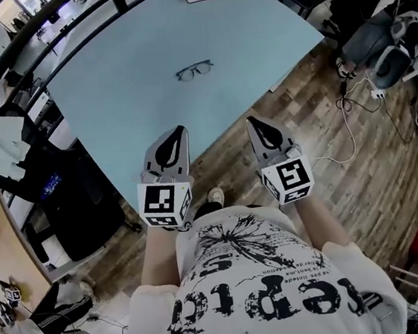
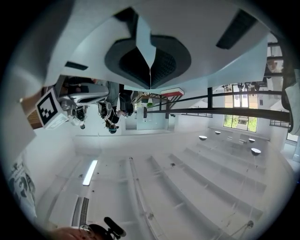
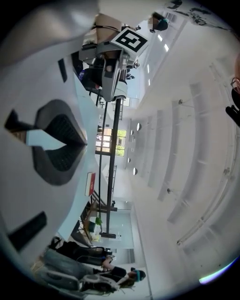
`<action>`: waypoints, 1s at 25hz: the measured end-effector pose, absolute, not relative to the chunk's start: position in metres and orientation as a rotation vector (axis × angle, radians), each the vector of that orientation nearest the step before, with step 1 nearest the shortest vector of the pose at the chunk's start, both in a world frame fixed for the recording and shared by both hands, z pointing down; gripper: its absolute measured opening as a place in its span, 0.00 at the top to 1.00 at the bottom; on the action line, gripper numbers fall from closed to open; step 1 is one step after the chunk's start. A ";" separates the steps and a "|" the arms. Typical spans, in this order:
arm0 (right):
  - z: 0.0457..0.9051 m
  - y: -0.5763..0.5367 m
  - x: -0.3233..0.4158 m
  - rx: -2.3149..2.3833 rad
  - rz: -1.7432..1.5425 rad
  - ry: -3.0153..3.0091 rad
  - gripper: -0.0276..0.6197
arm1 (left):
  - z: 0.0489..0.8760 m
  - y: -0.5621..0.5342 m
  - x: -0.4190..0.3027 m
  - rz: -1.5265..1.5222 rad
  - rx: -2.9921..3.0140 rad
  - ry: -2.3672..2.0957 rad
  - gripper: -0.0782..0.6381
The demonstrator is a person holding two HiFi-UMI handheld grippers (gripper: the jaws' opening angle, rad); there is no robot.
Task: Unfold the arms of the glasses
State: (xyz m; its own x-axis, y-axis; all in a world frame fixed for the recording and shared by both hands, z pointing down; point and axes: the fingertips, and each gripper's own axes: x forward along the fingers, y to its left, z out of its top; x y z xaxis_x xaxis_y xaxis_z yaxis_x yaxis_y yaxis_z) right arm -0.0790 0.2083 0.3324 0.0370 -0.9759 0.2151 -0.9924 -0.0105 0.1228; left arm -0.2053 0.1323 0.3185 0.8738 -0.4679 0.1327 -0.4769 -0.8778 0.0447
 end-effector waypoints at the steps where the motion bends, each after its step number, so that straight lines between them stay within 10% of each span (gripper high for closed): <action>1: 0.333 0.195 -0.075 2.069 0.106 -2.029 0.94 | 0.319 0.121 -0.202 0.187 2.961 -0.752 0.86; 25: 0.388 -0.074 0.116 1.543 0.242 -2.330 0.94 | 0.356 -0.085 -0.027 0.290 2.685 -1.262 0.86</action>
